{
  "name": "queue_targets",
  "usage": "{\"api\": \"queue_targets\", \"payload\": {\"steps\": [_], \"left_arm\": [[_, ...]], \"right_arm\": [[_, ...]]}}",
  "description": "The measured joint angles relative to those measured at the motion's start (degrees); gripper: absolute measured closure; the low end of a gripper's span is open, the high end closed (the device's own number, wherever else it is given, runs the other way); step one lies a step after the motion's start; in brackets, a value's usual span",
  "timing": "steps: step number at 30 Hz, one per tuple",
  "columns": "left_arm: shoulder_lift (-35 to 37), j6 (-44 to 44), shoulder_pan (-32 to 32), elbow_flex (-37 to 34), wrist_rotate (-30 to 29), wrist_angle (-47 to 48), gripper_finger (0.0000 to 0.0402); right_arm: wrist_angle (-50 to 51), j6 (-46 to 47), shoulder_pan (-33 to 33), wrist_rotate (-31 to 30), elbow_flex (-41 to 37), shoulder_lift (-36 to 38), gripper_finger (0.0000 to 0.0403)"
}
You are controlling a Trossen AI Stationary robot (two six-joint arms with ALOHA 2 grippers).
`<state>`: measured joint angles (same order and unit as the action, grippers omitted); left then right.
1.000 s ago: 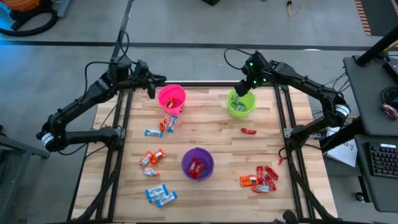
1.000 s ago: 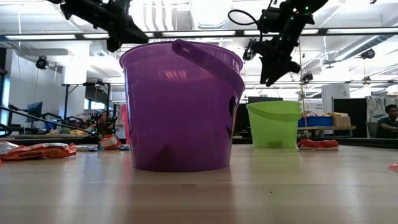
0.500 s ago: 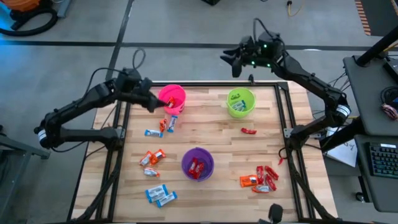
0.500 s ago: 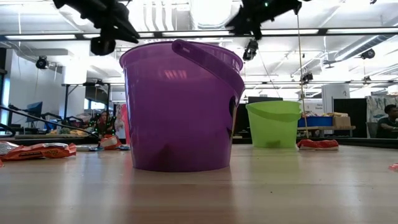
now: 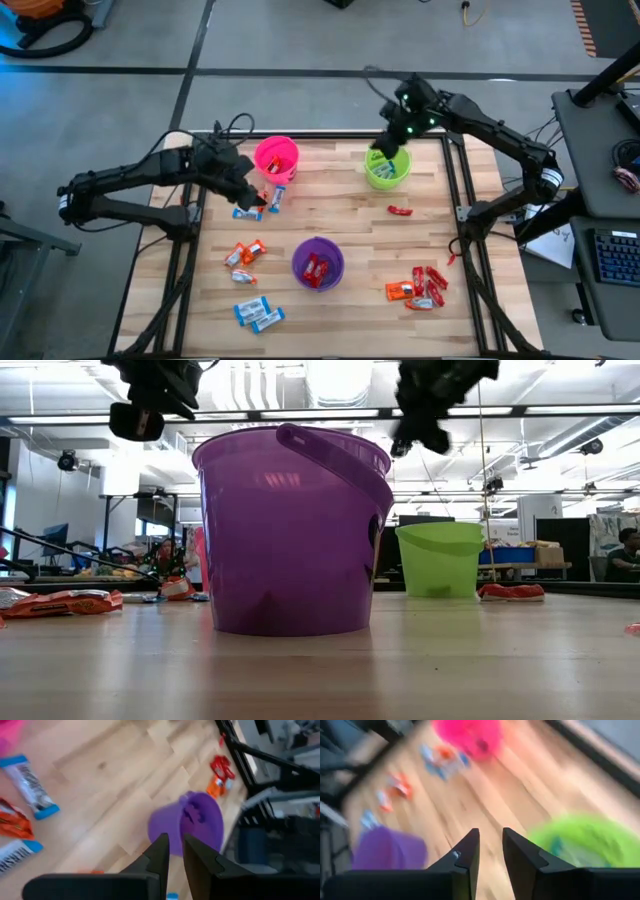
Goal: Sort candy
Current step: Put the orange chocolate into the pink bucket
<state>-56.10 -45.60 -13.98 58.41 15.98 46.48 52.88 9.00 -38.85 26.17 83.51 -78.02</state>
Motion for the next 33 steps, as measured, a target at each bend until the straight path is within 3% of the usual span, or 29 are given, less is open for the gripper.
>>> {"api": "queue_targets", "payload": {"steps": [6,12,15,21,26,33], "left_arm": [[-0.3,4.8,-2.6,2.7,-7.3,-0.7,0.0364],[-2.9,13.6,-11.5,6.5,-9.4,-0.6,0.0364],[-4.8,21.5,-18.1,7.8,-6.4,-0.6,0.0364],[-8.8,39.0,-30.8,7.7,7.6,-0.4,0.0364],[-10.8,52.0,-34.5,7.6,8.8,1.1,0.0364],[-10.6,59.2,-36.6,7.4,8.9,2.7,0.0364]], "right_arm": [[12.6,0.0,0.0,-14.3,0.0,0.4,0.0349],[12.5,1.3,-1.3,-17.6,0.0,-0.5,0.0362],[13.1,2.7,-2.5,-19.2,-0.1,-2.0,0.0362],[13.1,6.3,-3.6,-15.9,-0.1,-6.0,0.0362],[13.4,10.6,-3.6,-15.3,-0.1,-8.7,0.0362],[13.4,13.1,-3.9,-15.2,0.3,-10.3,0.0362]]}}
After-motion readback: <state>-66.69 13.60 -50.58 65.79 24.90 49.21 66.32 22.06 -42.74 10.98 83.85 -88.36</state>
